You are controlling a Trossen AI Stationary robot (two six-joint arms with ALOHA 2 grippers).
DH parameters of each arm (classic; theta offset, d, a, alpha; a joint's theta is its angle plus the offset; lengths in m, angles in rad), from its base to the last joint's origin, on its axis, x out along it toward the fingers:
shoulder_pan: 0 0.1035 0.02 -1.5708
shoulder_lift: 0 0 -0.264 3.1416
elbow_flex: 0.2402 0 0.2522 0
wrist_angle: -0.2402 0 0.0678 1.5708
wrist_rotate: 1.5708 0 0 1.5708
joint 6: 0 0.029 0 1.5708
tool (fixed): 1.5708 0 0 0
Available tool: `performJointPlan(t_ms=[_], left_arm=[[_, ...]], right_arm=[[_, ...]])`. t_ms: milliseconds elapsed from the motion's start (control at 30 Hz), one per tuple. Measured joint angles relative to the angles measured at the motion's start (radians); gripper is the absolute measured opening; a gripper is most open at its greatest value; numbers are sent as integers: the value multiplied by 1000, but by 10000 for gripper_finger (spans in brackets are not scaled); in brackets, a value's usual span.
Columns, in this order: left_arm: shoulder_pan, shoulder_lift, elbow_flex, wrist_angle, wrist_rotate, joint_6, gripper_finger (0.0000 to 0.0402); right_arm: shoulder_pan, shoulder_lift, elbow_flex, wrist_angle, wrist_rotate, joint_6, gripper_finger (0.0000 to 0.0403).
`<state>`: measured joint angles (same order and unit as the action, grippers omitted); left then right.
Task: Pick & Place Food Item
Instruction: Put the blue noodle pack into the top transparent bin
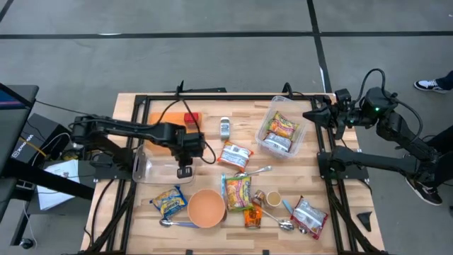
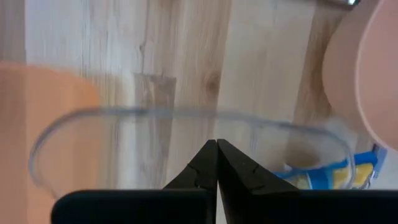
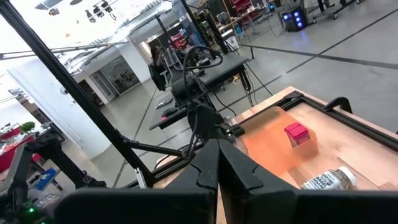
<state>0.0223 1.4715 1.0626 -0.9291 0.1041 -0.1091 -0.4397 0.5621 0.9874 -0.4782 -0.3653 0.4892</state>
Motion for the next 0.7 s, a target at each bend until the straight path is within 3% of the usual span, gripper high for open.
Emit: performJointPlan(t_ms=[333,700], left_arm=[[0,49,0,134,20,-6,0],[65,-2,0,89,20,2,0]], right_arm=[[0,-2,0,-9,0,-2,0],[0,-2,0,-9,-1,-10,0]])
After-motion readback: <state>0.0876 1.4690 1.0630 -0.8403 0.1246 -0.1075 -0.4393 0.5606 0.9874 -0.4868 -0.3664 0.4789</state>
